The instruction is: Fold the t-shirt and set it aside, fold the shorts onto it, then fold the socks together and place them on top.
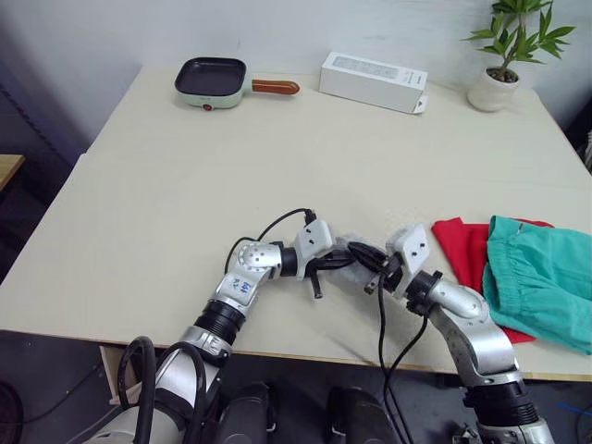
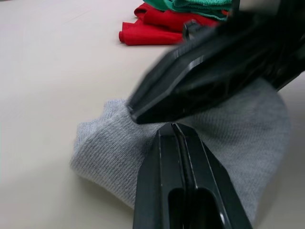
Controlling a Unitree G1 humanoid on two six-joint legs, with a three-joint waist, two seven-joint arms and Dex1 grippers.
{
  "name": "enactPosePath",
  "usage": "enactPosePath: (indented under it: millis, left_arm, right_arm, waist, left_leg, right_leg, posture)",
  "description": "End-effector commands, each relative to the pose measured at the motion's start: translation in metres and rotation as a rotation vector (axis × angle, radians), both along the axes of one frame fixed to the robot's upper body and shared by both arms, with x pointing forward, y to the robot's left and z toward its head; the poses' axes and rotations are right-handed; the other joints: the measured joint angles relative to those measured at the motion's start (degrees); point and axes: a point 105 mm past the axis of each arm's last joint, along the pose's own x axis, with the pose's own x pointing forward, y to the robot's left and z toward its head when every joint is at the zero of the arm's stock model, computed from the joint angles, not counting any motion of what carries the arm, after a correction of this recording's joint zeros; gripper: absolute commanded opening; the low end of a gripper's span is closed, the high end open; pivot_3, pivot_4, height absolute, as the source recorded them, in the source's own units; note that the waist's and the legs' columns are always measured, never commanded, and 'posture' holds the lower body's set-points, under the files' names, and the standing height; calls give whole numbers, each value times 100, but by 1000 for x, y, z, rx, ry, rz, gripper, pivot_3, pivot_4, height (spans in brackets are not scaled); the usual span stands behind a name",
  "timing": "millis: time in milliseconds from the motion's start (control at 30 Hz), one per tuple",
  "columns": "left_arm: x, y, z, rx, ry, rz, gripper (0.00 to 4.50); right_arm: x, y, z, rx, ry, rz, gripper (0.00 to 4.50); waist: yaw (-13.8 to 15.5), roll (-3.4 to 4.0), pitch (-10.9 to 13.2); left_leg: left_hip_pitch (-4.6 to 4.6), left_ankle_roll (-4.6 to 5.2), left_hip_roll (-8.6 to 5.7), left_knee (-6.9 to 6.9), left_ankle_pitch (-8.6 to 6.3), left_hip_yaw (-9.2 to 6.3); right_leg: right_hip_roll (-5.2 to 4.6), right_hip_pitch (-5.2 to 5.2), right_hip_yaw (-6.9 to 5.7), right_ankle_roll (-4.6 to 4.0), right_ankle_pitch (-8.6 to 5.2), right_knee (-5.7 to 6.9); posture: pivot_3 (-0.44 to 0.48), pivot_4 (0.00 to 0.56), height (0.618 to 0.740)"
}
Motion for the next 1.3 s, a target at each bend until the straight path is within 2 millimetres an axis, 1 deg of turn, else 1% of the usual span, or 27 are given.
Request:
enactPosePath:
  millis: [33,100,167,200,267,333,400,467,500,533,567,633,667,733,800,867,1000,1100,1200,1233,1300]
  left_arm:
    - [-2,4,-15,36,37,17,13]
    - [0,5,-16,46,35,26,13]
    - [2,6,-15,41,33,35,13]
    - [2,6,-14,37,33,38,3]
    - [1,5,-12,30,31,22,0]
    - [2,5,-9,33,9,18,0]
    - [4,7,-7,30,0,28,0]
    - [6,7,-6,29,-4,34,0]
    - [6,8,-6,30,-5,34,0]
    - [6,8,-6,31,-6,36,0]
    - [7,8,-6,32,-8,41,0]
    - [7,9,-7,32,-5,44,0]
    - [7,9,-8,38,-6,44,0]
    - [7,10,-11,48,-8,42,0]
    - [7,11,-12,50,-7,43,0]
    - [7,12,-13,54,-6,42,0]
    - [7,15,-16,66,-11,46,0]
    - [8,16,-18,74,-14,48,0]
    - [8,17,-17,56,2,59,0]
    - [8,17,-18,58,3,59,0]
    - [8,19,-18,61,2,58,0]
  right_arm:
    - [7,-31,-1,84,-9,-117,0]
    - [4,-40,-5,81,7,-97,0]
    - [1,-46,4,122,0,-74,0]
    - [-1,-47,8,165,16,-58,168]
    - [-13,-49,16,226,85,20,579]
    - [-23,-58,16,275,217,44,1249]
    - [-32,-70,13,388,404,37,1905]
    - [-38,-77,12,468,543,34,2606]
    - [-46,-76,10,505,653,59,3013]
    - [-50,-76,11,568,724,78,3249]
    - [-52,-77,6,594,810,66,3634]
    - [-49,-74,-2,635,897,38,4343]
    - [-48,-69,-6,645,945,36,4463]
    - [-44,-53,-10,642,998,59,4463]
    - [-37,-39,-14,649,1029,61,4463]
    - [-30,-30,-18,641,1061,51,4463]
    - [-17,-8,-15,647,1078,77,4463]
    - [-11,3,-18,648,1096,86,4463]
    - [-1,9,-21,673,1090,62,3860]
    - [2,9,-23,684,1090,51,3442]
    - [5,11,-24,692,1083,46,2779]
  waist:
    - [-7,0,0]
    - [-7,0,0]
    - [-5,0,0]
    - [-6,0,0]
    - [-5,1,0]
    - [0,1,0]
    - [7,1,0]
    - [11,1,0]
    - [12,1,0]
    - [8,1,0]
    - [0,1,0]
    - [-14,3,-1]
    - [-20,3,-2]
    - [-27,-1,-4]
    - [-50,-1,-8]
    - [-85,-2,-11]
    - [-152,-4,-23]
    - [-165,-3,-37]
    - [-170,-7,-52]
    - [-178,-6,-56]
    - [-188,-5,-58]
  left_leg:
    - [2,1,0,0,1,1]
    - [11,1,3,0,2,-1]
    - [12,4,5,-2,2,-4]
    - [12,4,5,-3,2,-4]
    - [11,4,7,-3,1,-6]
    - [10,7,8,-4,-1,-9]
    - [8,22,8,-1,-10,-17]
    - [6,25,9,0,-11,-20]
    - [6,25,10,-1,-11,-21]
    - [6,26,11,-2,-12,-22]
    - [6,26,11,-4,-12,-22]
    - [6,26,16,-4,-12,-21]
    - [7,26,17,-3,-12,-19]
    - [8,25,20,-2,-11,-17]
    - [8,22,24,-4,-10,-13]
    - [9,21,27,-4,-9,-11]
    - [9,21,27,-5,-9,-10]
    - [12,21,28,-7,-9,-8]
    - [14,20,28,-7,-9,-6]
    - [14,20,28,-7,-9,-6]
    - [15,20,29,-8,-9,-4]
  right_leg:
    - [0,0,1,0,0,2]
    - [-4,7,2,0,0,5]
    - [-5,7,2,0,0,7]
    - [-5,6,3,0,0,7]
    - [-5,6,5,0,0,6]
    - [-9,5,14,-1,0,6]
    - [-12,8,34,-3,0,2]
    - [-13,10,36,-7,3,-3]
    - [-13,10,35,-8,3,-5]
    - [-13,10,34,-9,3,-7]
    - [-13,10,35,-10,3,-7]
    - [-11,9,34,-13,4,-9]
    - [-10,10,34,-14,4,-9]
    - [-7,10,32,-15,5,-8]
    - [-3,9,32,-15,5,-8]
    - [0,8,32,-15,5,-7]
    - [0,7,32,-15,5,-3]
    - [1,5,34,-15,5,3]
    - [1,4,35,-15,5,5]
    - [2,4,35,-15,5,6]
    - [2,4,37,-15,5,7]
  posture:
    - [0,150,740]
    - [0,150,740]
    - [0,150,740]
    - [0,150,740]
    - [0,150,740]
    - [0,150,740]
    - [0,150,740]
    - [0,150,740]
    - [0,150,740]
    - [0,150,740]
    - [0,150,740]
    - [0,150,740]
    - [0,150,740]
    - [0,150,740]
    - [0,150,740]
    - [0,150,740]
    - [0,150,740]
    - [0,150,740]
    - [0,150,740]
    - [0,150,740]
    - [0,150,740]
